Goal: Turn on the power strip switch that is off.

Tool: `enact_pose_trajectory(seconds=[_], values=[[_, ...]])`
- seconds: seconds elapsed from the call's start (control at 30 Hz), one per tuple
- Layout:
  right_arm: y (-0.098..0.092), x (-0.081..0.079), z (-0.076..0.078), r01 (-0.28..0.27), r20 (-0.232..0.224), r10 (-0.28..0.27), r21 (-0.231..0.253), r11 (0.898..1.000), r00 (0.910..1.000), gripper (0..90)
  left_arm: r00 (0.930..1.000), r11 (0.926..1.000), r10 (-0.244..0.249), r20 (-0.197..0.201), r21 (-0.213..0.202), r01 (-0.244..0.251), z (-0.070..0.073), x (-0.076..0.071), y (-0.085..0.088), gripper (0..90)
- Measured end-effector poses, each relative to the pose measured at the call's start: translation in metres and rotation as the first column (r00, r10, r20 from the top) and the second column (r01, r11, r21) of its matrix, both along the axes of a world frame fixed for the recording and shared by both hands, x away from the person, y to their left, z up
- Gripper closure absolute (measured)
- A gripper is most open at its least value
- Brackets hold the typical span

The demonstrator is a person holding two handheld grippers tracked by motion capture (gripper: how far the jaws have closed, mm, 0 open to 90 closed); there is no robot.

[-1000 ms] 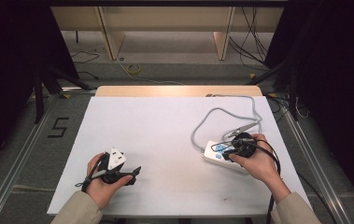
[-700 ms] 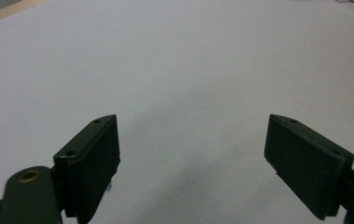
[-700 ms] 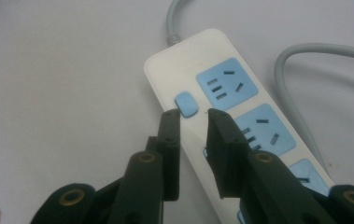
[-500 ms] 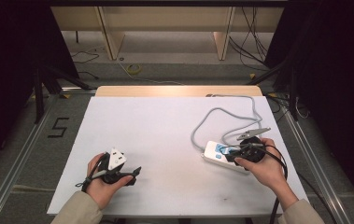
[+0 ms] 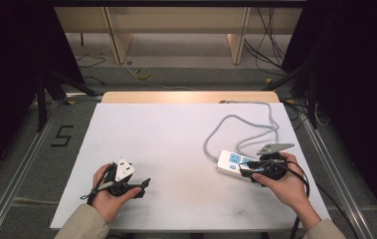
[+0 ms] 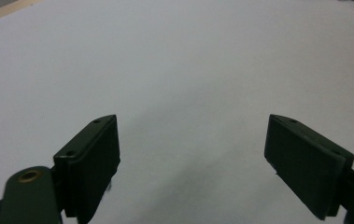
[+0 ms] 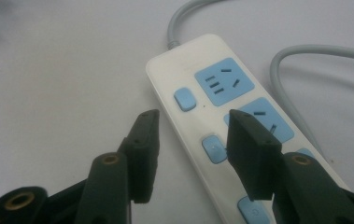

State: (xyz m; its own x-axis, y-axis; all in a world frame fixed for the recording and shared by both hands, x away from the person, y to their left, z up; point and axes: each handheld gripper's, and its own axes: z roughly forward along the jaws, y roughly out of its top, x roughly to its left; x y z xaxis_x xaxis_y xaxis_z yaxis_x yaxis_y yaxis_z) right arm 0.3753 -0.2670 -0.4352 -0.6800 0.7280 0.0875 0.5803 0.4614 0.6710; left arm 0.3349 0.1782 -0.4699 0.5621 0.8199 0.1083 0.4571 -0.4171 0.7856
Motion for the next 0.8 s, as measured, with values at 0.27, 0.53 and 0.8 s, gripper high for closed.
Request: enact_pose_trajectory(seconds=[0.27, 0.53, 0.8], values=[[-0.001, -0.007, -0.004, -0.012, 0.027, 0.012, 0.015, 1.000, 0.9996, 52.8, 1.0000, 1.0000, 0.001, 0.001, -0.002, -0.001, 0.000, 0.000, 0.000, 17.9], [-0.005, -0.013, -0.008, -0.012, 0.039, 0.011, 0.036, 0.999, 0.9992, 52.1, 1.0000, 1.0000, 0.003, -0.003, -0.004, -0.003, 0.000, 0.000, 0.000, 17.8], [-0.005, -0.015, -0.008, -0.017, 0.055, 0.014, 0.052, 0.999, 0.9984, 51.1, 1.0000, 1.0000, 0.003, -0.004, -0.003, -0.003, -0.001, 0.001, 0.001, 17.6]])
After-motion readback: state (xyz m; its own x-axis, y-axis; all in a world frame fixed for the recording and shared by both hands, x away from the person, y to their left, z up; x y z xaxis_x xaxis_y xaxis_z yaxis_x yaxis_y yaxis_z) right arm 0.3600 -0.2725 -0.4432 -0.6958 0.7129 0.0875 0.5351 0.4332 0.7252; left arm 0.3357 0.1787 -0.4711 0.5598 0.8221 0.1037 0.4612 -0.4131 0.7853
